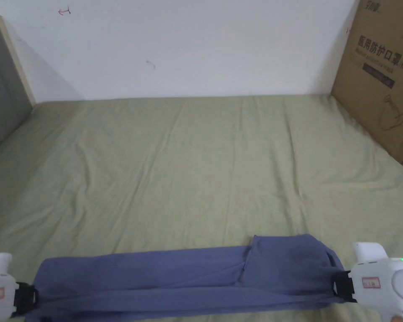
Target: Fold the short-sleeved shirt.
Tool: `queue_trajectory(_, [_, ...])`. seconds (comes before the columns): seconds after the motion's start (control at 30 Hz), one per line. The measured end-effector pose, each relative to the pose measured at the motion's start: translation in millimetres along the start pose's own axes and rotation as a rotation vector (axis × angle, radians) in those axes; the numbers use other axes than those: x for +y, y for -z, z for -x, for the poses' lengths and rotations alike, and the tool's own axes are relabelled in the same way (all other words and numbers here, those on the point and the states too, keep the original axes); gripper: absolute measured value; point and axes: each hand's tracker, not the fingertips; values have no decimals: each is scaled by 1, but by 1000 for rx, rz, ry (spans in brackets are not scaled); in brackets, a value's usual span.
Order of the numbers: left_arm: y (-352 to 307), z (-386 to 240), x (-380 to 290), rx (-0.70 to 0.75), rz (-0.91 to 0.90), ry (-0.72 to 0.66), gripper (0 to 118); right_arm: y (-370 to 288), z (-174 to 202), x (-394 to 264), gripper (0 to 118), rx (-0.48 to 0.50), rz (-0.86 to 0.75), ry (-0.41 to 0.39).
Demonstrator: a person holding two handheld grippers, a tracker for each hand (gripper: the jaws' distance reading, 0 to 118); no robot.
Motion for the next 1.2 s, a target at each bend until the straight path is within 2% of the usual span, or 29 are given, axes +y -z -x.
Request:
queue_trajectory(0.03, [1, -4, -5, 20, 21, -10, 17, 2, 2, -1, 7, -4, -6, 4])
queue_trajectory(0.07, [2, -4, -7, 52, 47, -16, 35, 1, 4, -3, 16, -10, -16, 14])
queue_trajectory(0.1, [4, -3, -9, 68, 73, -6, 55, 1, 6, -3, 34, -11, -20, 18])
queue_trajectory(0.13, [2, -2, -11, 57, 60, -4, 82, 7, -8, 1, 60, -13, -20, 10])
queue_trajectory(0.17, [-4, -2, -13, 57, 49, -6, 94, 4, -6, 1, 71, -28, -28, -7])
queue_trajectory(0.2, [-9, -2, -13, 61, 32, -17, 98, 0, -5, 3, 70, -53, -51, -25])
queue_trajectory(0.27, [-24, 0, -8, 44, -21, -76, 97, -12, -2, 5, 70, -75, -129, -35])
queue_trajectory(0.33, [-45, -2, -1, -13, -78, -112, 93, -28, -1, 13, 70, -36, -223, 45])
queue_trajectory(0.37, [-54, -4, 2, -43, -109, -119, 85, -34, 0, 18, 69, 1, -248, 67])
queue_trajectory(0.4, [-64, -8, 5, -70, -136, -119, 72, -54, 19, 17, 68, 20, -279, 75])
queue_trajectory(0.43, [-70, -11, 10, -80, -152, -103, 48, -62, 25, 21, 64, 17, -321, 63])
queue_trajectory(0.47, [-75, -15, 13, -87, -166, -90, 30, -68, 36, 23, 53, 5, -360, 42])
queue_trajectory(0.5, [-79, -18, 14, -89, -174, -75, 13, -75, 49, 26, 35, -24, -411, 14])
queue_trajectory(0.53, [-83, -25, 16, -88, -174, -56, 3, -78, 61, 29, 12, -50, -458, -8])
queue_trajectory(0.57, [-85, -30, 16, -89, -179, -50, 0, -83, 74, 30, 8, -59, -500, -20])
queue_trajectory(0.63, [-86, -35, 14, -119, -166, -46, 0, -92, 98, 28, 5, -10, -582, -43])
queue_trajectory(0.77, [-81, -33, 5, -141, -156, -62, 0, -92, 136, 30, 2, -103, -779, -128])
queue_trajectory(0.9, [-78, -20, -6, -128, -136, -95, 0, -91, 168, 34, 2, -83, -833, -146])
queue_trajectory(1.03, [-77, 1, -16, -138, -140, -155, 0, -88, 193, 35, 2, -112, -882, -181])
queue_trajectory(1.1, [-75, 11, -18, -152, -135, -187, 0, -87, 209, 35, 2, -158, -906, -200])
queue_trajectory(1.2, [-74, 22, -21, -167, -139, -202, 0, -83, 222, 39, 2, -143, -897, -209])
